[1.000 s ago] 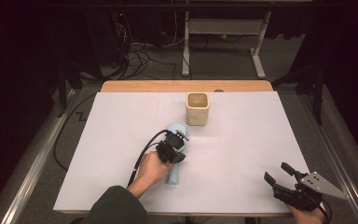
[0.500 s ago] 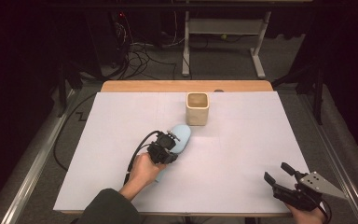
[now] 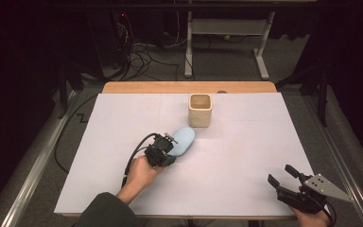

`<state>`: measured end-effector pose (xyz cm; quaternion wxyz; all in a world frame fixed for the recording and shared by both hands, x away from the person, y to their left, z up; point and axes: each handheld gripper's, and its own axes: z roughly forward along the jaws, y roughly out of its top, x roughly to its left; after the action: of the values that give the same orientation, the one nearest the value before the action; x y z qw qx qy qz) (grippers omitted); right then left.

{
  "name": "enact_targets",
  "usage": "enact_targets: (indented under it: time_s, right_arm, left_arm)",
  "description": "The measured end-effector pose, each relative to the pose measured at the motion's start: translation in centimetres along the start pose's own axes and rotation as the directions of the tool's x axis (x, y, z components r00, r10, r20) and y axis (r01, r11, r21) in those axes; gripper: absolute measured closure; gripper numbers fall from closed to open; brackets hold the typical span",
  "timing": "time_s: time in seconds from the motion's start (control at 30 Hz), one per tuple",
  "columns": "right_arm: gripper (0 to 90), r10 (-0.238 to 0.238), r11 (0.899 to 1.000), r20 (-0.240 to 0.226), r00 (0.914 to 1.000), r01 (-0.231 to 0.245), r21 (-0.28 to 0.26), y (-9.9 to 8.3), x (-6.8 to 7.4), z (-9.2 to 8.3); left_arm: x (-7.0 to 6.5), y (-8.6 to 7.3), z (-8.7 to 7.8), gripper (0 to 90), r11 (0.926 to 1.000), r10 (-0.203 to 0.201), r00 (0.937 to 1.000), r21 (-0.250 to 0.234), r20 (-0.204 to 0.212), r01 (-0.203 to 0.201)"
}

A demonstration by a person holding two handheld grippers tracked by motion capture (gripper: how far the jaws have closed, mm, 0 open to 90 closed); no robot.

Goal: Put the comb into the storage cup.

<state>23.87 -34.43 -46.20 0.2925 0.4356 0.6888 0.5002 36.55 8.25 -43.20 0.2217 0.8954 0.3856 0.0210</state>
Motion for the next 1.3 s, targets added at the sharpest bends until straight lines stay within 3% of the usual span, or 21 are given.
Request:
enact_targets:
  time_s: [0.5, 0.7, 0.8, 0.9, 1.07, 1.3]
  right_arm:
    - [25.5, -0.002, 1.000, 0.001, 1.0000, 0.002, 0.002, 0.0, 0.0, 0.0]
    - [25.5, -0.002, 1.000, 0.001, 1.0000, 0.002, 0.002, 0.0, 0.0, 0.0]
    - [25.4, -0.001, 1.000, 0.002, 1.0000, 0.001, 0.002, 0.0, 0.0, 0.0]
    - [25.5, -0.002, 1.000, 0.002, 1.0000, 0.002, 0.002, 0.0, 0.0, 0.0]
    - [25.5, -0.001, 1.000, 0.001, 1.0000, 0.001, 0.004, 0.0, 0.0, 0.0]
    - [25.5, -0.002, 1.000, 0.003, 1.0000, 0.002, 0.005, 0.0, 0.0, 0.0]
  left_arm:
    - [0.6, -1.0, -0.5, 86.7, 0.9999, -0.014, 0.9999, -0.010, 0.004, 0.014]
    - [0.6, -1.2, -1.1, 85.1, 0.9990, -0.016, 0.9997, -0.042, 0.020, 0.017]
    - [0.6, -1.3, -1.6, 79.1, 0.9975, -0.009, 0.9998, -0.069, 0.020, 0.010]
    - [0.3, -1.4, -2.2, 66.4, 0.9951, 0.005, 0.9998, -0.098, -0.020, -0.006]
    - [0.6, -1.3, -2.8, 53.8, 0.9937, -0.014, 0.9996, -0.112, -0.026, 0.011]
    - [1.5, -1.0, -2.7, 46.4, 0.9938, -0.035, 0.9979, -0.107, -0.054, 0.029]
